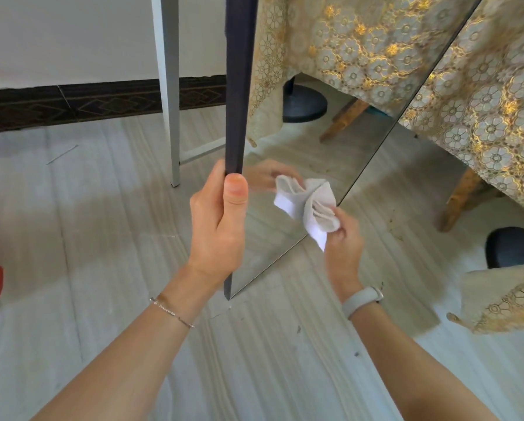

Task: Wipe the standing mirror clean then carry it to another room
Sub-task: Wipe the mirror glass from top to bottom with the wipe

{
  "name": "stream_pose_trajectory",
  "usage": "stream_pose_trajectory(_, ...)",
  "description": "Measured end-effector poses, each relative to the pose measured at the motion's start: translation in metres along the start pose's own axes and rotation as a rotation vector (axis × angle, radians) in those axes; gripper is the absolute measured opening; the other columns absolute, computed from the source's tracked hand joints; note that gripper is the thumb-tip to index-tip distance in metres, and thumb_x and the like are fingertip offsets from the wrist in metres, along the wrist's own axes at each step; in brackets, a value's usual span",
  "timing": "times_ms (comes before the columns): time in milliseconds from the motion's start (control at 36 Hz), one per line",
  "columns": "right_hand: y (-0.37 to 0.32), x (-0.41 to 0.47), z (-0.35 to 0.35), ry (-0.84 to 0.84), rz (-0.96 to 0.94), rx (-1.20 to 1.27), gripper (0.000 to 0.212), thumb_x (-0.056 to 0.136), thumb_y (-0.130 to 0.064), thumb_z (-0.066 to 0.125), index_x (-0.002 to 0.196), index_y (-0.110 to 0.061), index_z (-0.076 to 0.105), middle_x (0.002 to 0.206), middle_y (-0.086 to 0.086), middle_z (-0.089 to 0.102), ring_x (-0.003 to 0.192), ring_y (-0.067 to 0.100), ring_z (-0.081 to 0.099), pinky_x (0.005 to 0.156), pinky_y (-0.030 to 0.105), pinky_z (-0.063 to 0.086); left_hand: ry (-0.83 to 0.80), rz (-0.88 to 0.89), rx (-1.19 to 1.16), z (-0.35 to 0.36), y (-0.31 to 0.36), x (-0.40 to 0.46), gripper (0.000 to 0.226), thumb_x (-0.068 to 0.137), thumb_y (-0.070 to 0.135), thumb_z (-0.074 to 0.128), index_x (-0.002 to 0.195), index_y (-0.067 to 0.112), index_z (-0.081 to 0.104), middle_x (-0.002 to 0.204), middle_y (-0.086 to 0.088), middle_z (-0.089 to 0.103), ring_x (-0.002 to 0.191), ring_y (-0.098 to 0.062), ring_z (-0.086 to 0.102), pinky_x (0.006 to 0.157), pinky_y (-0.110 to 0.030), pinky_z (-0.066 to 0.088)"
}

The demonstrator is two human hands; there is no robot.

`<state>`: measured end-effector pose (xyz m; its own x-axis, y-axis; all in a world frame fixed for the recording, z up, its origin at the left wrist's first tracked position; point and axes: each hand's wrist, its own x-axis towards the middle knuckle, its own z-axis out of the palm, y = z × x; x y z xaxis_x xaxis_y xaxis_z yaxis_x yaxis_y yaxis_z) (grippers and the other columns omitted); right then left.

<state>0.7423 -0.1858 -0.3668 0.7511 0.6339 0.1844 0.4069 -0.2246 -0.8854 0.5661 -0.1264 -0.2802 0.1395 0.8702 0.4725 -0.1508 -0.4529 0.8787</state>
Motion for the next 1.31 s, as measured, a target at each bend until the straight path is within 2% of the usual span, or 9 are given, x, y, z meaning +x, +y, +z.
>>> stream_pose_trajectory(167,0.003,-0.052,0.042,-0.013,-0.124,0.025,0.033,0.072,0.008,0.044,0.096,-0.001,0.065,0.095,0.007,0.049,0.084,-0.003,0.044,0.078,0.001,0.033,-0.019,-0.022,0.006,-0.004,0.0,0.001,0.036,0.086,0.06,0.028,0.065,0.03,0.029,0.054,0.02,0.037,0.051,0.003,0.032,0.051,-0.009,0.029)
stream_pose_trajectory(361,0.063,-0.122,0.033,-0.629,-0.117,-0.186,0.037,0.072,0.004,0.047,0.09,-0.021,0.066,0.091,0.013,0.061,0.082,0.009,0.053,0.072,0.009,0.037,-0.018,-0.035,0.019,-0.006,0.004,0.001,0.037,0.084,0.059,0.027,0.064,0.028,0.027,0.053,0.021,0.036,0.051,0.004,0.031,0.052,-0.007,0.029)
stream_pose_trajectory(611,-0.013,-0.073,0.01,0.017,-0.264,0.043,0.038,0.071,-0.002,0.041,0.097,-0.012,0.067,0.093,-0.007,0.049,0.088,-0.015,0.046,0.077,0.002,0.035,-0.073,-0.047,-0.016,-0.002,0.011,-0.001,0.024,0.085,0.031,0.026,0.062,0.027,0.031,0.052,0.034,0.049,0.055,0.018,0.047,0.057,-0.001,0.034)
stream_pose_trajectory(750,0.009,-0.102,0.047,-0.176,-0.307,-0.021,0.021,0.086,-0.006,0.051,0.097,-0.021,0.06,0.103,-0.004,0.05,0.094,-0.006,0.045,0.083,0.002,0.032,-0.024,-0.035,0.017,-0.004,0.004,-0.002,0.033,0.088,0.051,0.03,0.063,0.029,0.028,0.052,0.022,0.039,0.049,0.005,0.034,0.051,-0.006,0.03)
stream_pose_trajectory(889,0.057,-0.137,0.051,-0.648,-0.078,-0.154,0.032,0.075,0.004,0.051,0.095,-0.013,0.07,0.099,0.009,0.062,0.093,0.02,0.061,0.081,0.0,0.034,-0.004,-0.056,0.013,-0.003,0.002,-0.003,0.027,0.089,0.033,0.029,0.062,0.029,0.026,0.051,0.02,0.035,0.05,0.004,0.03,0.051,-0.007,0.029)
stream_pose_trajectory(972,0.052,-0.139,0.045,-0.81,0.03,-0.102,0.036,0.077,0.009,0.047,0.099,-0.007,0.07,0.096,0.006,0.063,0.086,-0.001,0.057,0.079,0.002,0.037,-0.01,-0.083,0.015,-0.004,0.001,-0.008,0.028,0.089,0.035,0.03,0.062,0.028,0.027,0.052,0.019,0.033,0.051,0.004,0.029,0.052,-0.008,0.028)
stream_pose_trajectory(1167,0.029,-0.106,0.018,-0.604,0.376,0.16,0.031,0.085,0.006,0.05,0.075,-0.021,0.061,0.062,-0.016,0.061,0.062,-0.005,0.05,0.061,0.014,0.04,-0.012,-0.357,0.069,-0.029,-0.047,-0.063,0.033,0.088,0.047,0.038,0.104,0.02,0.05,0.093,0.003,0.059,0.087,-0.017,0.059,0.08,-0.033,0.048)
stream_pose_trajectory(1250,0.028,-0.095,0.005,-0.536,0.522,0.307,0.025,0.088,0.001,0.049,0.089,-0.019,0.064,0.082,-0.003,0.064,0.078,0.012,0.057,0.071,0.027,0.048,0.072,-0.673,0.153,-0.033,-0.063,-0.093,0.015,0.089,0.035,0.047,0.099,0.024,0.05,0.091,0.011,0.055,0.086,-0.015,0.053,0.082,-0.03,0.043)
stream_pose_trajectory(1306,0.029,-0.092,0.001,-0.542,0.636,0.419,0.022,0.091,-0.004,0.048,0.097,-0.02,0.063,0.089,0.0,0.065,0.081,0.015,0.061,0.07,0.027,0.052,-0.071,-0.866,0.201,-0.034,-0.072,-0.109,0.012,0.087,0.027,0.054,0.096,0.019,0.052,0.086,0.006,0.056,0.085,-0.018,0.052,0.076,-0.029,0.042)
